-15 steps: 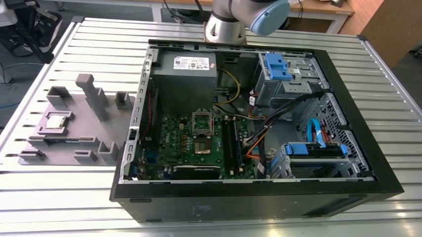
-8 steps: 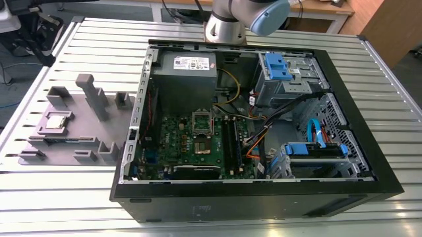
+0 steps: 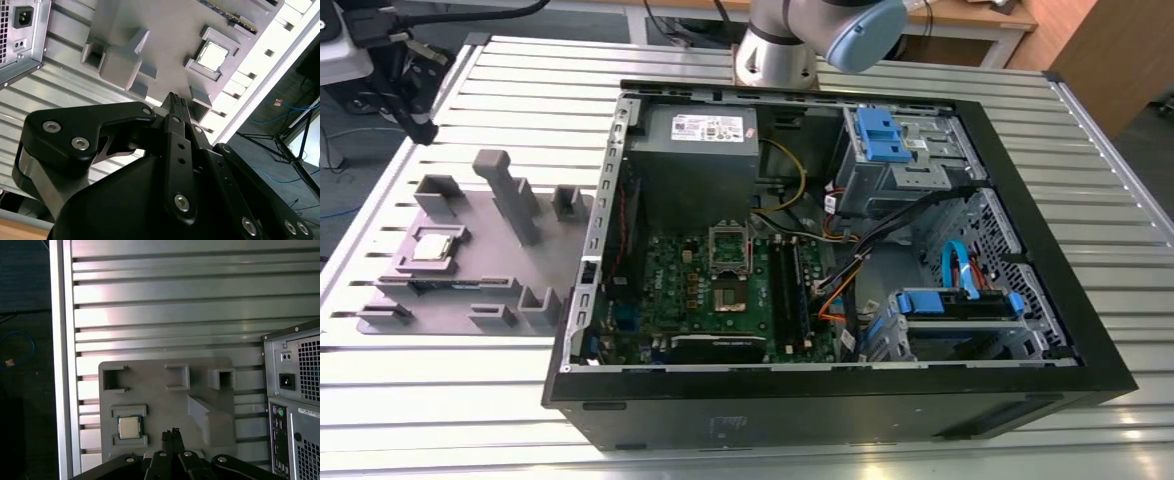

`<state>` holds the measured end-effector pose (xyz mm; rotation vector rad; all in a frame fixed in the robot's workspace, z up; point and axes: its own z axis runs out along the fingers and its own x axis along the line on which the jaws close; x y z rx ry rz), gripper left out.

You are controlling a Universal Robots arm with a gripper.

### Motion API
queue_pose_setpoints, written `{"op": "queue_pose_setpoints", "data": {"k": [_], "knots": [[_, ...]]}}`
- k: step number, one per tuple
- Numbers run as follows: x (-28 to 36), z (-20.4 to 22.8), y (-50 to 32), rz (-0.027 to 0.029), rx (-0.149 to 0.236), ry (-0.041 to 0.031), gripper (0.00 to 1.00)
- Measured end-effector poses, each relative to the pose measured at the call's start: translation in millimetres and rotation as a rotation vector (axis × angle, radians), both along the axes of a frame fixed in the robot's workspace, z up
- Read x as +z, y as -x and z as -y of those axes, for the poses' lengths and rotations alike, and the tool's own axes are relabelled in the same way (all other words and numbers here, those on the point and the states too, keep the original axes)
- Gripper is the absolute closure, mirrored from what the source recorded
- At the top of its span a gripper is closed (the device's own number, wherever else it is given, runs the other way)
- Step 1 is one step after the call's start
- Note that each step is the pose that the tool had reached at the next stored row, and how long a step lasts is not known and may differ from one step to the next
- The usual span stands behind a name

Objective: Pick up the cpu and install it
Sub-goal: 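Reach for the cpu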

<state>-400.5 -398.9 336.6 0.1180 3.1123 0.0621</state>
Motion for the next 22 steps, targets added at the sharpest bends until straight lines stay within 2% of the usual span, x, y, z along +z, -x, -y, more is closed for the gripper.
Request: {"op": "queue_pose_setpoints", "data": {"k": [6, 15, 22], "knots": [[-9.1, 0.1, 3.0, -0.0001, 0.000, 0.0032, 0.89], [-19.5, 0.5, 16.5, -0.0001, 0.000, 0.0085, 0.89], [-26.8, 3.3, 24.5, 0.0000, 0.000, 0.0121, 0.89]]}}
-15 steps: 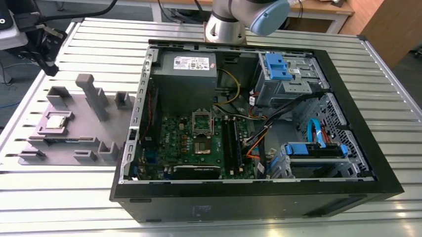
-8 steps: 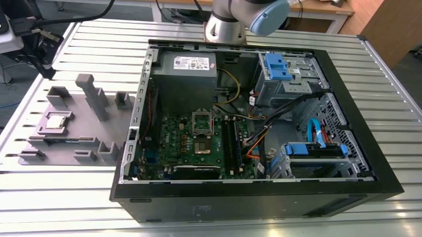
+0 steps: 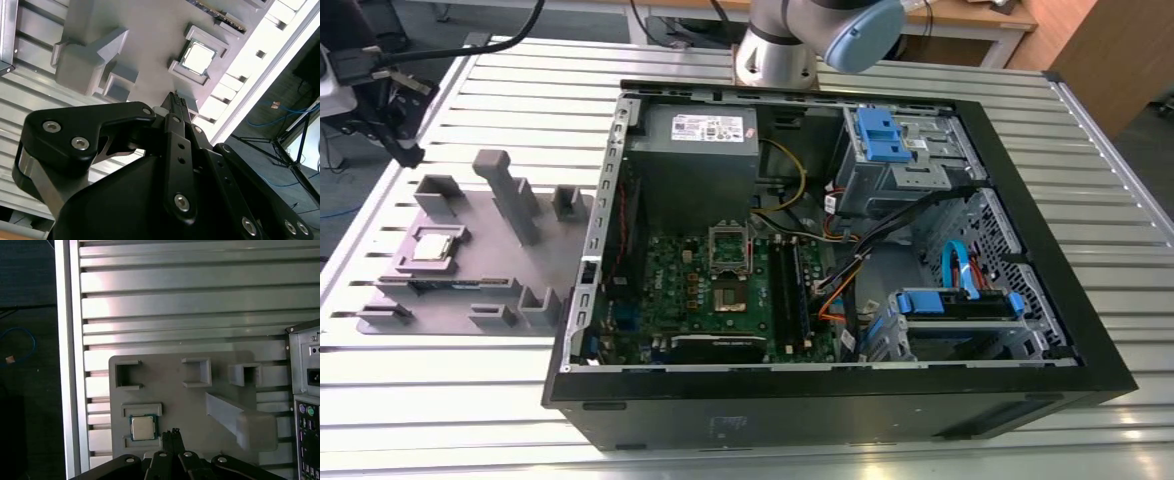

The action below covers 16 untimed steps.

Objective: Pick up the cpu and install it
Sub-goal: 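Reach for the cpu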

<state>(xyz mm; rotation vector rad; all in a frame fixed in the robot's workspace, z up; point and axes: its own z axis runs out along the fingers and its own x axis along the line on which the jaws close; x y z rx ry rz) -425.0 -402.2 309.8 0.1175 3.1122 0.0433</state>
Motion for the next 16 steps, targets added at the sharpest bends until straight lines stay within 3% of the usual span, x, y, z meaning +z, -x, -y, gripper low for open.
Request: {"op": "queue_pose_setpoints", "data": {"k": [16], "knots": [[-12.8, 14.0, 8.3, 0.0000, 0.000, 0.0092, 0.89]]}}
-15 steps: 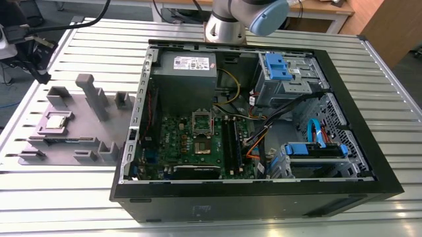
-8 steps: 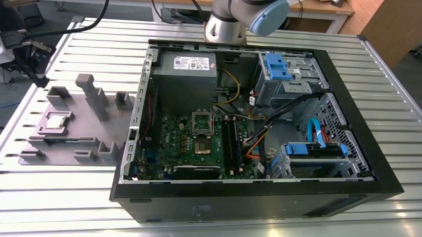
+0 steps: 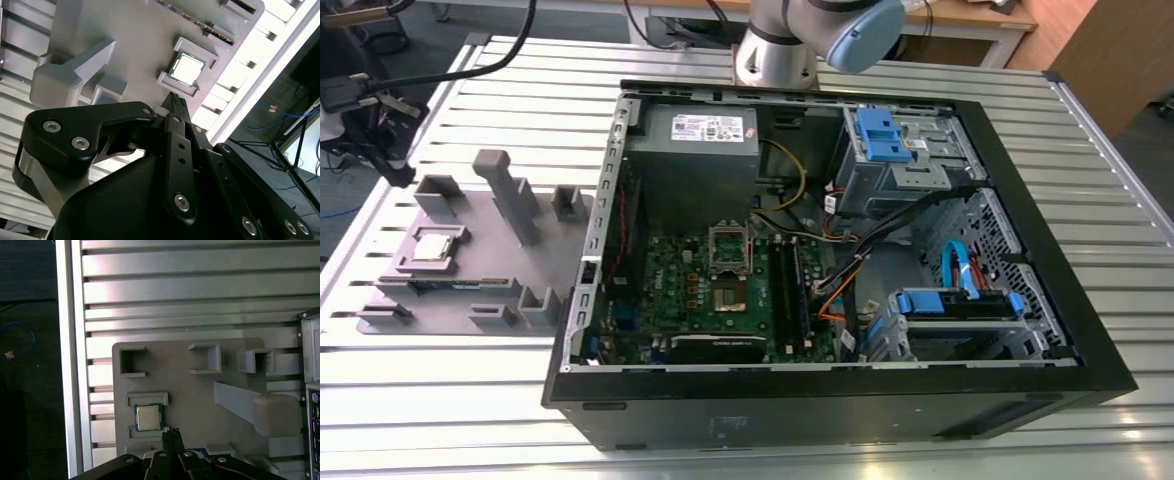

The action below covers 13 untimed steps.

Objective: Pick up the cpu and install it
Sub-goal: 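Reach for the cpu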

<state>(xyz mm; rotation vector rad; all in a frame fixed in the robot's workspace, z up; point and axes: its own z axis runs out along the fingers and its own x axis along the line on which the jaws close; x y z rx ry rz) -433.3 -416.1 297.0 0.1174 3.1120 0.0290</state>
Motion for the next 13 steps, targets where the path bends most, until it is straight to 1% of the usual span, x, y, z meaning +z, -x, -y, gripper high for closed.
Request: {"op": "queue_pose_setpoints", "data": {"k": [3, 9, 13], "knots": [[-3.8, 1.0, 1.2, 0.0000, 0.000, 0.0006, 0.89], [-13.4, 2.5, 3.4, 0.0000, 0.000, 0.0013, 0.89], [-15.0, 2.7, 3.6, -0.0004, 0.000, 0.0037, 0.89]]}}
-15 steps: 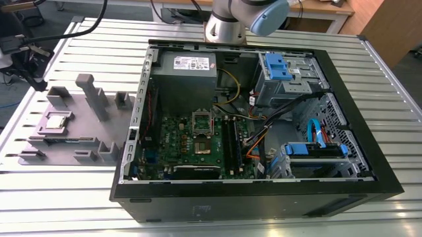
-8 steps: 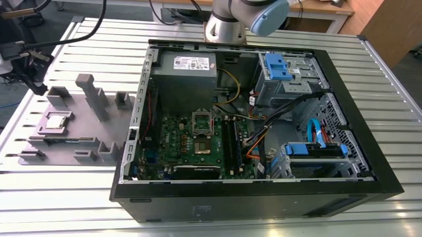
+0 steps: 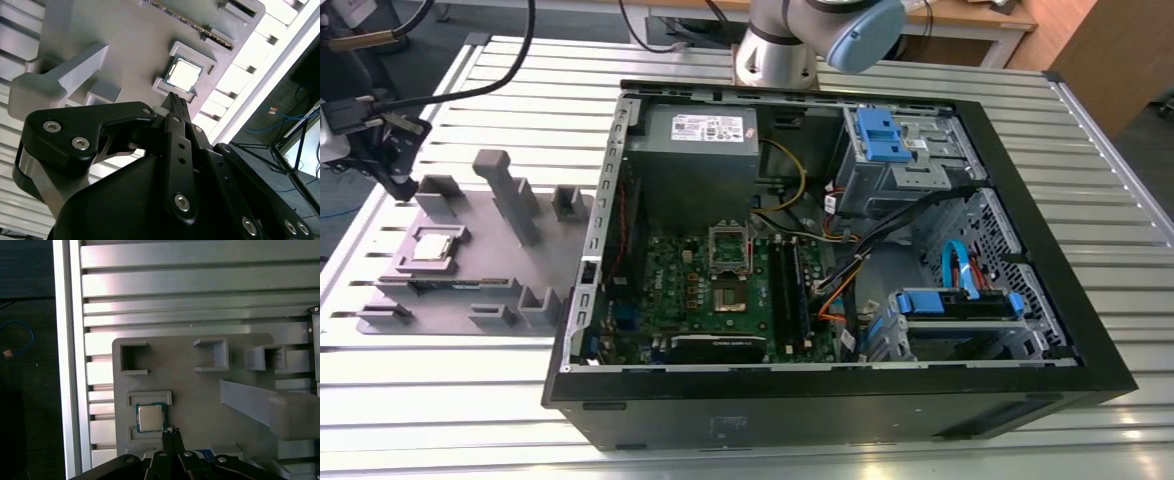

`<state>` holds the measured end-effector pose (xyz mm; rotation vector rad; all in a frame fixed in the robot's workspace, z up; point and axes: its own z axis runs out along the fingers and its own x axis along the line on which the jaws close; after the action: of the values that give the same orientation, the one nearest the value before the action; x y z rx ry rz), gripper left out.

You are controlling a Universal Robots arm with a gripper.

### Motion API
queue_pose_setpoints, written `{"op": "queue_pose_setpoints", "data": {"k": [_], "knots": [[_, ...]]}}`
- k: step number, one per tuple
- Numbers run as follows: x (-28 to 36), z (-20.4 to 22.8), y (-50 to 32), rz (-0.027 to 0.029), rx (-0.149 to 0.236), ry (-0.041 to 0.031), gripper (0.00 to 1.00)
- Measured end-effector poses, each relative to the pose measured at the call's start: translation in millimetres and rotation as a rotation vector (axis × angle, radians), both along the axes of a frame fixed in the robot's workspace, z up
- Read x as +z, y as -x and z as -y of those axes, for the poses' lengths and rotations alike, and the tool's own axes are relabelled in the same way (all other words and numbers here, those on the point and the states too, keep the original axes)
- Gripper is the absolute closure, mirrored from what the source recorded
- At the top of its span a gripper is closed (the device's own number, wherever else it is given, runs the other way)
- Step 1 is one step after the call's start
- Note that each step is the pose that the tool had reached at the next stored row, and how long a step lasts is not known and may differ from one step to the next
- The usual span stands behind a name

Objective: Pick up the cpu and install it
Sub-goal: 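Pick up the cpu and move it towards the insertion slot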

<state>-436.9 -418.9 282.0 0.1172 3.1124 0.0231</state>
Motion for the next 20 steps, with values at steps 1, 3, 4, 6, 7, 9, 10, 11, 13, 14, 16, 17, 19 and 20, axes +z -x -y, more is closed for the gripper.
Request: {"op": "queue_pose_setpoints", "data": {"k": [1, 3, 4, 6, 7, 9, 10, 11, 13, 14, 16, 17, 19, 20], "knots": [[-2.4, -0.1, 0.0, 0.0004, 0.000, -0.0001, 0.89], [-4.4, -0.1, 0.0, 0.0003, 0.000, -0.0001, 0.89], [-4.4, -0.1, 0.0, 0.0003, 0.000, -0.0001, 0.89], [-5.2, -0.1, 0.0, 0.0007, 0.000, -0.0004, 0.89], [-5.8, -0.1, 0.0, 0.0007, 0.000, -0.0004, 0.89], [-6.6, -0.1, 0.0, 0.0004, 0.000, -0.0002, 0.89], [-7.2, -0.1, 0.0, 0.0005, 0.000, -0.0002, 0.89], [-7.8, 0.0, 0.0, 0.0004, 0.000, -0.0002, 0.89], [-8.9, -0.1, 0.1, 0.0004, 0.000, -0.0002, 0.89], [-9.3, 0.0, 0.1, 0.0002, 0.000, -0.0001, 0.89], [-9.8, 0.0, 0.1, 0.0001, 0.000, 0.0000, 0.89], [-9.9, 0.0, 0.1, 0.0002, 0.000, 0.0000, 0.89], [-10.9, -0.1, 0.1, 0.0003, 0.000, -0.0001, 0.89], [-11.8, 0.0, 0.1, 0.0003, 0.000, -0.0001, 0.89]]}}
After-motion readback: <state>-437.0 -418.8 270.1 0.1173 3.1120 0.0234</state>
